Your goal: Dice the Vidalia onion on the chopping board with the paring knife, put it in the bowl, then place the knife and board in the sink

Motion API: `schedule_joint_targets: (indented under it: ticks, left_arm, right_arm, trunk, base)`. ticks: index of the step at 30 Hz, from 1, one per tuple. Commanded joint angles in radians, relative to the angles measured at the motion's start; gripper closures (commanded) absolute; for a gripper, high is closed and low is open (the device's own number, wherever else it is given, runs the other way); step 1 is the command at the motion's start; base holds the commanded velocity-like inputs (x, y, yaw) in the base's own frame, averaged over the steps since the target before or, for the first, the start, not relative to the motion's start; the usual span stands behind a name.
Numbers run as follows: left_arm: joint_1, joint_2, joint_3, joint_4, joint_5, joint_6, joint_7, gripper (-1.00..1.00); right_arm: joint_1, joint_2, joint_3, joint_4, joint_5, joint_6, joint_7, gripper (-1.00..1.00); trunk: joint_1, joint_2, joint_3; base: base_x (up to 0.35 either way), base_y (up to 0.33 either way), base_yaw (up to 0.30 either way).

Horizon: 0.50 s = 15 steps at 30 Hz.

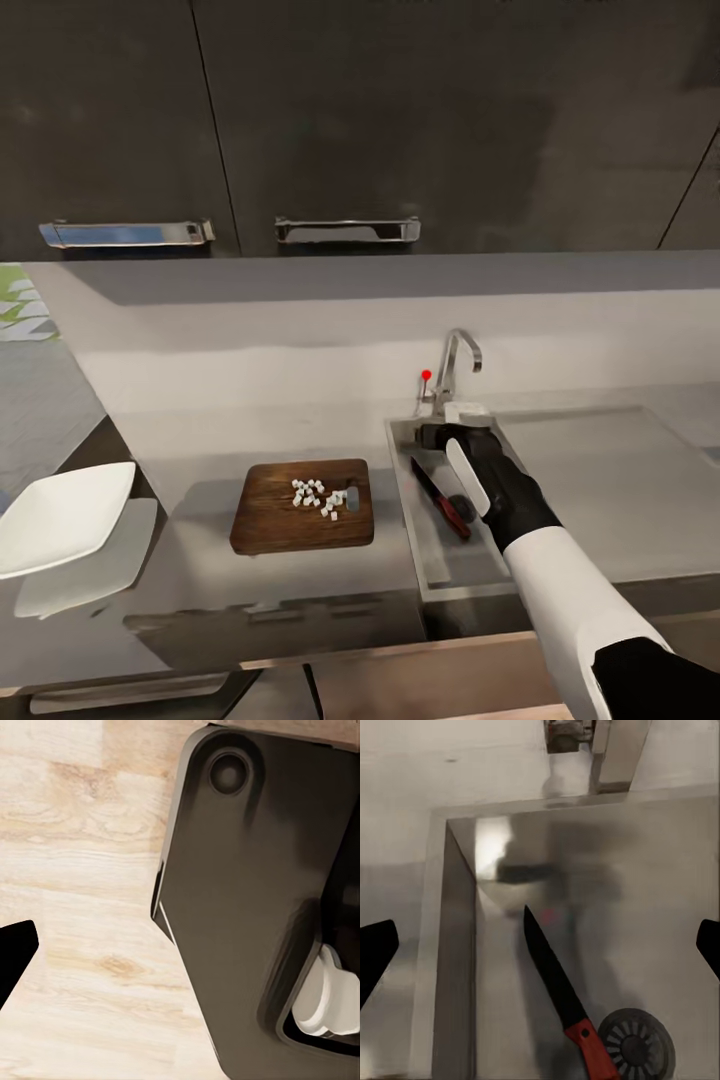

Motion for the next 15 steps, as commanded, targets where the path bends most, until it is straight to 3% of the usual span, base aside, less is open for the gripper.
schedule_joint_targets:
  ticks: [1,9,15]
  left_arm:
    - [-0.001,-0.001,-0.006,0.003,0.001,-0.005,0.002,-1.0]
    - [-0.001,-0.002,-0.006,0.002,0.001,-0.005,0.002,-1.0]
    - [-0.001,-0.002,-0.006,0.002,0.001,-0.005,0.002,-1.0]
  right_arm:
    - [-0.001,-0.001,0.006,-0.003,-0.01,0.002,-0.004,-1.0]
    - [-0.001,-0.004,0.011,-0.011,-0.01,0.002,0.005,-1.0]
    - [-0.001,-0.004,0.013,-0.011,-0.011,0.002,0.006,-1.0]
  trunk:
    - [0.001,-0.002,0.0]
    - [0.001,-0.002,0.012]
    - [0.001,-0.002,0.022]
  base:
    - [0.0,0.0,0.0]
    - [-0.001,0.0,0.0]
    - [-0.203,0.0,0.0]
